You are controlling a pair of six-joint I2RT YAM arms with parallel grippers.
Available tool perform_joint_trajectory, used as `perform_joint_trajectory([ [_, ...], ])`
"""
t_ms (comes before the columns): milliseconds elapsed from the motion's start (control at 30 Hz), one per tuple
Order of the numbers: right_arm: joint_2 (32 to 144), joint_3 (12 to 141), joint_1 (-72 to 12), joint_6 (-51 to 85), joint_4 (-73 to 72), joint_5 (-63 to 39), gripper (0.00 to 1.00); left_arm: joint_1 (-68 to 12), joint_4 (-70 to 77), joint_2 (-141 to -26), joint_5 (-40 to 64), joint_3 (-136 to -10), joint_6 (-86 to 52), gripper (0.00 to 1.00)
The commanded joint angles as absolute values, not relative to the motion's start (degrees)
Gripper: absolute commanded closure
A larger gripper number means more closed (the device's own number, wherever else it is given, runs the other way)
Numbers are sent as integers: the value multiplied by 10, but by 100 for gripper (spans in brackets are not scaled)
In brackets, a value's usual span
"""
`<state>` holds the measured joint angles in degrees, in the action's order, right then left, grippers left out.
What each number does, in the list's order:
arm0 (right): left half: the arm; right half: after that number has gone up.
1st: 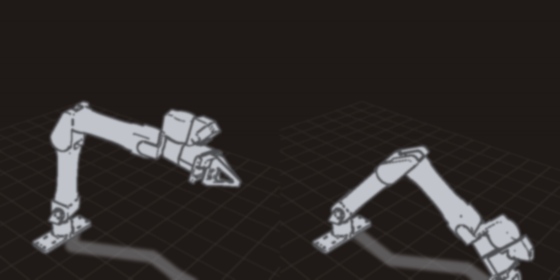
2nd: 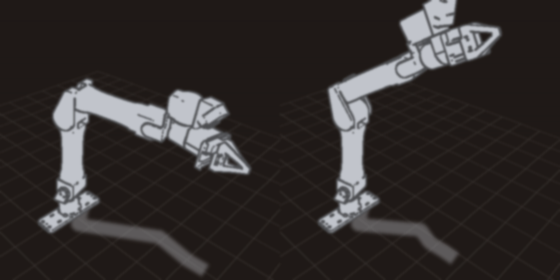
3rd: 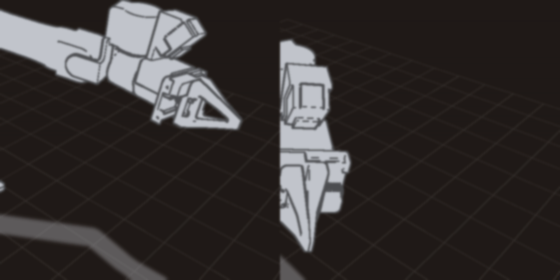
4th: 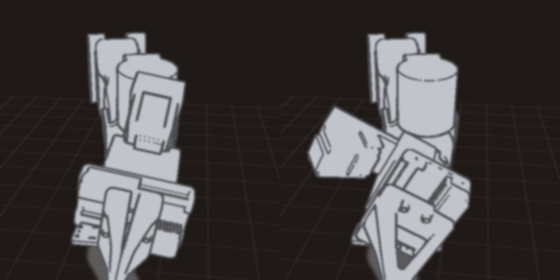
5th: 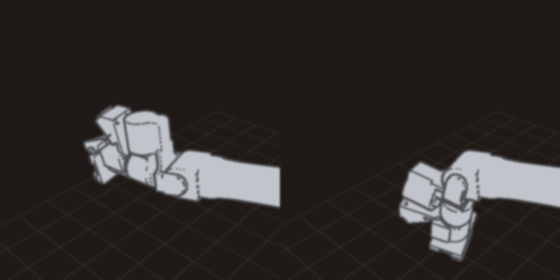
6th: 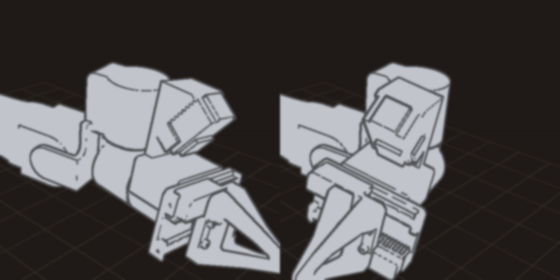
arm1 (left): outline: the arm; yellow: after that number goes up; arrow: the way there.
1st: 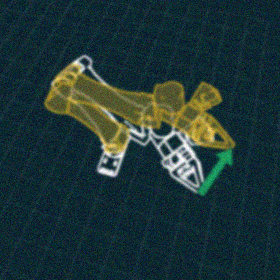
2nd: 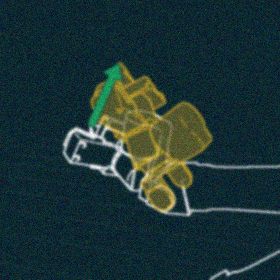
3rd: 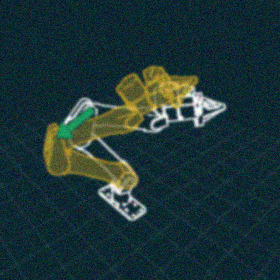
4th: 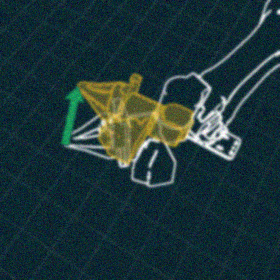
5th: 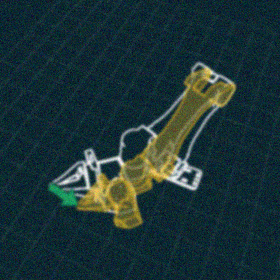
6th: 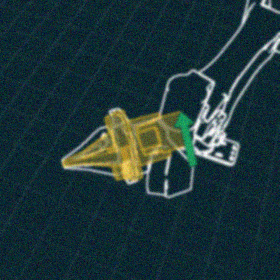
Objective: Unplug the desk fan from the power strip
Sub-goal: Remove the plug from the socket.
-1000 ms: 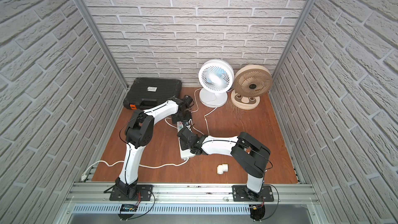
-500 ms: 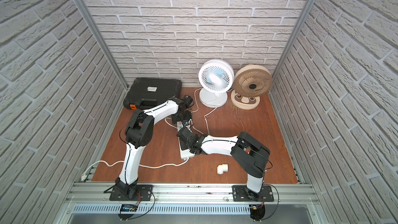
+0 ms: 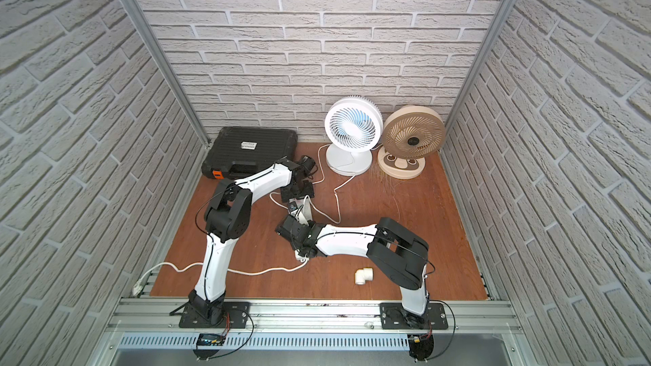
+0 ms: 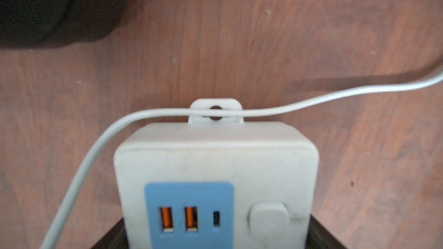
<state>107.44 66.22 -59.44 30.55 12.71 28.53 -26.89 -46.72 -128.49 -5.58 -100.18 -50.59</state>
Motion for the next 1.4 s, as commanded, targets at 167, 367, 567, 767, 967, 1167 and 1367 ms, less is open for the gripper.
perform_joint_trajectory([
  [167, 1066, 663, -595, 288, 151, 327, 97, -278, -414, -1355, 18, -961, -498, 100],
  [367, 1046, 633, -576, 314, 123, 285, 97, -279, -413, -1353, 17, -958, -498, 100],
  [567, 1022, 595, -544, 352, 92, 224, 97, -278, -412, -1351, 21, -957, -497, 100],
  [767, 1014, 574, -520, 377, 73, 187, 97, -278, -413, -1348, 20, -959, -496, 100],
  [967, 1015, 579, -520, 371, 81, 190, 97, -279, -415, -1350, 20, -962, -495, 100],
  [1167, 1021, 593, -528, 359, 101, 213, 97, -278, -416, -1349, 21, -964, -495, 100],
  [1367, 1040, 633, -557, 329, 147, 274, 97, -278, -417, -1348, 21, -966, -494, 100],
])
